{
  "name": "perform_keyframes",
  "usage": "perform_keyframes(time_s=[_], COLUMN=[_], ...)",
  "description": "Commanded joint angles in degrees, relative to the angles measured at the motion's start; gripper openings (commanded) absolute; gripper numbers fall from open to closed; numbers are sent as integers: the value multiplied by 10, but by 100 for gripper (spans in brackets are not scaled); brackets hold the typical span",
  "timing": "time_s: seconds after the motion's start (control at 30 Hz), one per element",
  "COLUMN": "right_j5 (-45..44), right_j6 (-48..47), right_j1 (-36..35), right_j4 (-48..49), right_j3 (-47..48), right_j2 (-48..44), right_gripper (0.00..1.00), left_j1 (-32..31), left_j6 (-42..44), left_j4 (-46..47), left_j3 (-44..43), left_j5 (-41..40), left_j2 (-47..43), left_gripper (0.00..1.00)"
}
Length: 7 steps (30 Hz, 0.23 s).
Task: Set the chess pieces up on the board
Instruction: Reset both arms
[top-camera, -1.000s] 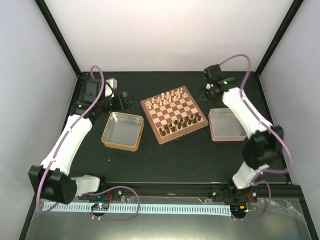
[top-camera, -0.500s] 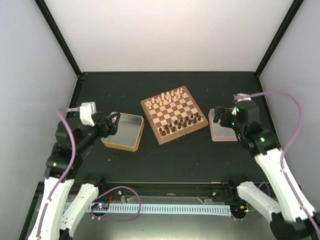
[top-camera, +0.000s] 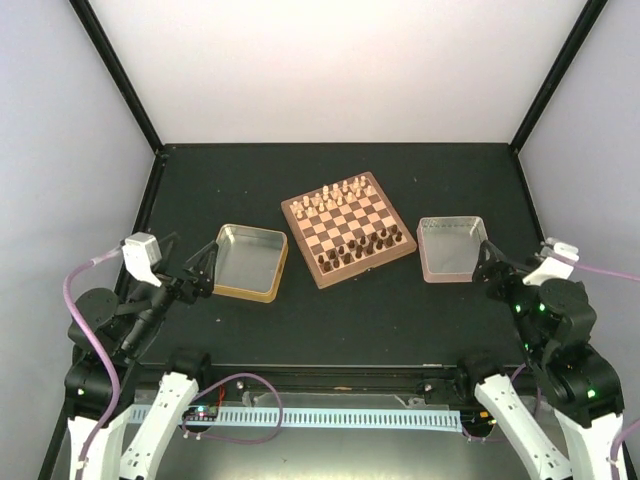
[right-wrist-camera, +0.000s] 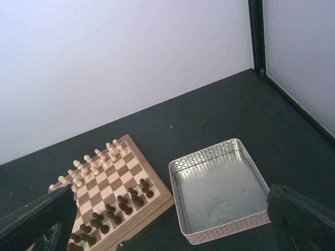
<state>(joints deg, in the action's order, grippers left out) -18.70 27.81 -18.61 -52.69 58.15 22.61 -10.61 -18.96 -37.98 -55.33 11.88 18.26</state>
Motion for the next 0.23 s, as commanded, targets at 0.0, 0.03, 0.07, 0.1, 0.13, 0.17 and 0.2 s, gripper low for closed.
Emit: perform_keyframes(time_s=[0.0, 0.03, 0.07, 0.1, 0.13, 0.17, 0.2], right_j5=[-18, -12, -9, -7, -7, -8, -9], right_j6=[25, 26, 29, 32, 33, 36, 38], right_j1=[2, 2, 2, 2, 2, 2, 2], right_j4=[-27, -25, -24, -24, -24, -24, -23], right_j3=[3, 2, 0, -2, -3, -5, -7], right_j2=[-28, -30, -31, -31, -30, -31, -31], right_gripper=[100, 100, 100, 100, 100, 100, 100], left_j1=[0, 0, 1, 0, 1, 1, 0], left_j6=[22, 21, 22, 22, 23, 25, 27], left_j4=[-29, -27, -28, -28, -31, -35, -38], left_j3=[-19, -17, -16, -16, -17, -17, -17], left_j5=[-19, -18, -15, -16, -20, -24, -27], left_j2=[-5, -9, -11, -15, -16, -17, -17], left_gripper=[99, 99, 99, 99, 99, 99, 99])
